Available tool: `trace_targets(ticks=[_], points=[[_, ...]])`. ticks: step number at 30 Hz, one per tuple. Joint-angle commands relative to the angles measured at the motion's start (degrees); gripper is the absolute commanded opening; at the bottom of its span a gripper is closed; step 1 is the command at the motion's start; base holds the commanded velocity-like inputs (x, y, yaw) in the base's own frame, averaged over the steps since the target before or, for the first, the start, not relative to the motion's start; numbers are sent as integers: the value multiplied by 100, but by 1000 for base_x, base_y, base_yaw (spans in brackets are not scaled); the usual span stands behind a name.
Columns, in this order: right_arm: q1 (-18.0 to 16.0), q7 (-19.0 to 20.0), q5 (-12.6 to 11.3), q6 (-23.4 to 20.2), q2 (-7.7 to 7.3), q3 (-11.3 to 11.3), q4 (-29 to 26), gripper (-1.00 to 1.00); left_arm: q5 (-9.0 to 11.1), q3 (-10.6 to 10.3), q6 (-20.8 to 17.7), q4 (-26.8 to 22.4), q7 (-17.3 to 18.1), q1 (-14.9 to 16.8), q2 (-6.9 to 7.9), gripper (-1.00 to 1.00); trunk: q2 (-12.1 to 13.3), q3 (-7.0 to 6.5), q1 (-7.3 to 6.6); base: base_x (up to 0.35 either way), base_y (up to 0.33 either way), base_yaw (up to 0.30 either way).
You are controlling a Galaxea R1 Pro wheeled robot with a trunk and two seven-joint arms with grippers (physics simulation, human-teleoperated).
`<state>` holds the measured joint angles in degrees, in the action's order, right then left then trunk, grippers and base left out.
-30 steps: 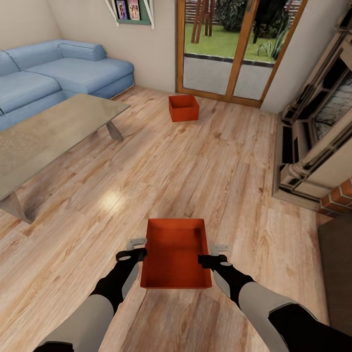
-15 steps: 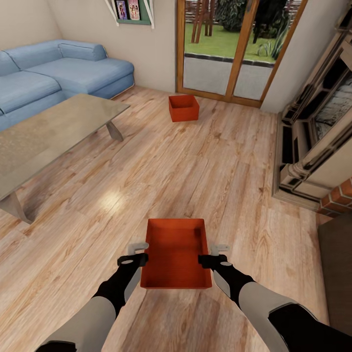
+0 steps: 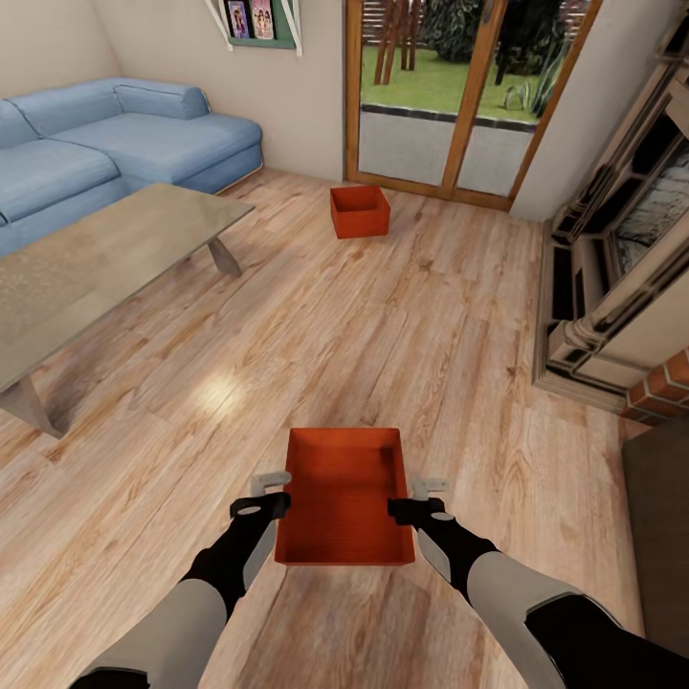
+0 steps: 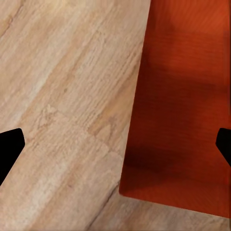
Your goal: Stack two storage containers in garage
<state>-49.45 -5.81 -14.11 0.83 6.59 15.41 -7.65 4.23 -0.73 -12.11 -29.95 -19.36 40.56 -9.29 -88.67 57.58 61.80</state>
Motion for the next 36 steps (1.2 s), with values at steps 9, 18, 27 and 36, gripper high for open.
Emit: trace_targets(ticks=[9,18,27,36], points=[[-3,-28,-43,57,9,47,14,100,34,-29,-77,66,-54,4,2,100,-2,3,0,0,0,0],[-3,-83,-50,58,-4,41,18,100,40,-9,-99,82,-100,-1,-8,100,-2,3,0,0,0,0],[-3,-87,-48,57,-9,41,18,100,27,-12,-78,6,-78,-2,-9,100,-2,3,0,0,0,0],[-3,-86,-48,40,-9,43,18,100,9,-23,-85,-10,-37,2,-11,100,-2,3,0,0,0,0]])
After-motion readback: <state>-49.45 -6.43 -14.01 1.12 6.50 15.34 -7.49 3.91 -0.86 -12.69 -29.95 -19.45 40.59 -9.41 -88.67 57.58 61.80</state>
